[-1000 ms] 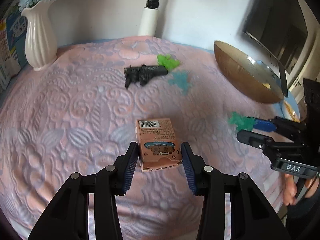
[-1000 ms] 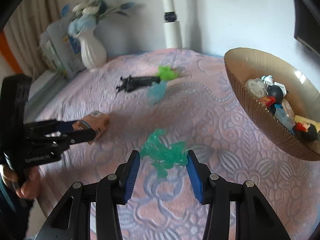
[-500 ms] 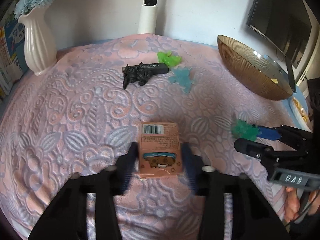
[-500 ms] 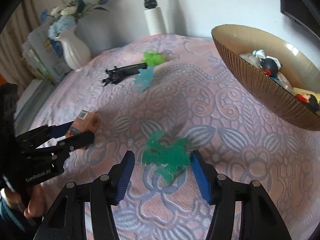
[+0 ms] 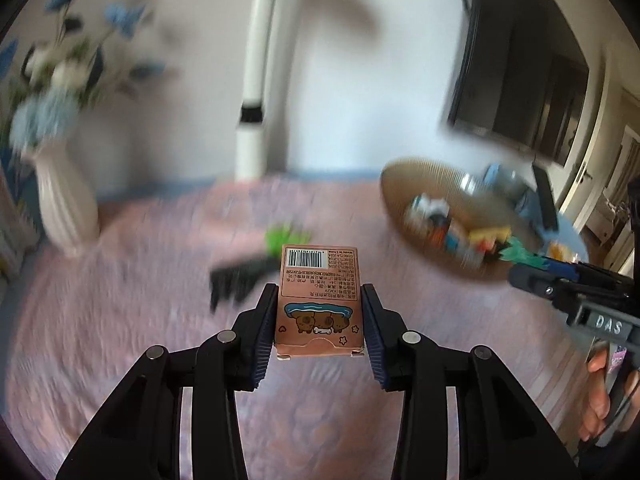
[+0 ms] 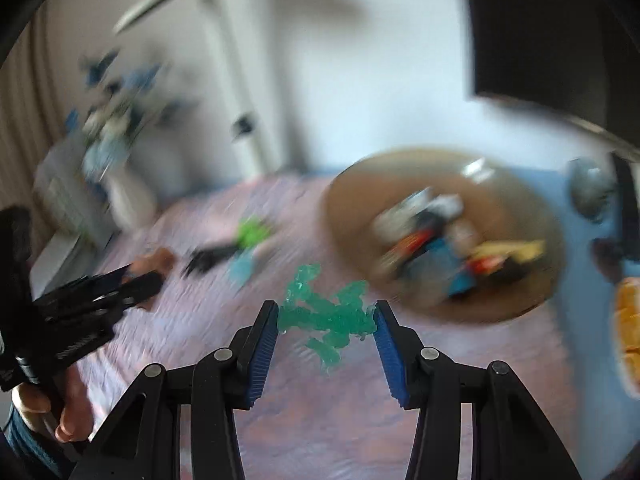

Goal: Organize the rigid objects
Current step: 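Carry the card box and green toy over the bowl and open both tools, then move both tools back over the cloth toward the black toy gun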

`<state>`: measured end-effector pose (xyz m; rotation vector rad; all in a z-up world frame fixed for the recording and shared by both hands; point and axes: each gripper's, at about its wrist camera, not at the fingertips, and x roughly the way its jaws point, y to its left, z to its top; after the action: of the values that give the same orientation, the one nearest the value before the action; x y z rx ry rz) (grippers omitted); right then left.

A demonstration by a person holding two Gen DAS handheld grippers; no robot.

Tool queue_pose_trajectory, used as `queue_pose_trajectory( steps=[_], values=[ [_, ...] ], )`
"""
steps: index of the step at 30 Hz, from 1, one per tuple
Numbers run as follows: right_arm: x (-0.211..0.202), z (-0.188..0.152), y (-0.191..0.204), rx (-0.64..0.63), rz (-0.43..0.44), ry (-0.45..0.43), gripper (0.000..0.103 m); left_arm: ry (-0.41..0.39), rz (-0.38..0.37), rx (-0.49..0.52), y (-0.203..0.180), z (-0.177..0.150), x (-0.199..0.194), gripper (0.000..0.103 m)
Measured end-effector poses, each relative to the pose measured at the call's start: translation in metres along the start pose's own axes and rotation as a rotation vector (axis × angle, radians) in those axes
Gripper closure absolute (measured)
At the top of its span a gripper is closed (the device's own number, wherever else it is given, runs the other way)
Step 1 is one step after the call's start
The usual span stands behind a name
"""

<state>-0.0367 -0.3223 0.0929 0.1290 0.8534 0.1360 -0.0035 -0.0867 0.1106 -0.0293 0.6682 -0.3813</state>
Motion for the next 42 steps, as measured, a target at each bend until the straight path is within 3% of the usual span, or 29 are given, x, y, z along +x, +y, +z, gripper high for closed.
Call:
queue_pose_trajectory(
  steps=[7, 10, 13, 19, 26, 30, 35, 42],
  values=[
    [-0.036, 0.067, -0.089, 0.157, -0.125, -0.125, 0.056, -0.107, -0.096, 0.056, -0.058, 0.078, 0.005, 0.066],
    [-0.040, 0.087, -0.112, 0.175, -0.168, -0.150, 0.056, -0.108, -0.138, 0.082, -0.082, 0.092, 0.024, 0.066],
    [-0.027, 0.097, -0.128, 0.182, -0.198, -0.142, 0.056, -0.067, -0.152, 0.099, -0.100, 0.093, 0.054, 0.066],
    [0.029, 0.098, -0.156, 0.196, -0.224, -0.047, 0.056, 0.041, -0.169, 0.128, -0.115, 0.073, 0.107, 0.066],
    [0.065, 0.099, -0.182, 0.247, -0.211, 0.023, 0.056, 0.087, -0.193, 0.153, -0.122, 0.070, 0.129, 0.065],
    [0.065, 0.097, -0.185, 0.273, -0.187, 0.029, 0.047, 0.057, -0.192, 0.155, -0.120, 0.072, 0.123, 0.036],
    [0.038, 0.089, -0.178, 0.280, -0.183, -0.007, 0.040, 0.015, -0.169, 0.112, -0.092, 0.076, 0.090, 0.035],
    [0.001, 0.087, -0.132, 0.274, -0.051, -0.050, 0.039, -0.042, -0.099, 0.056, -0.045, 0.063, 0.024, 0.035]
  ],
)
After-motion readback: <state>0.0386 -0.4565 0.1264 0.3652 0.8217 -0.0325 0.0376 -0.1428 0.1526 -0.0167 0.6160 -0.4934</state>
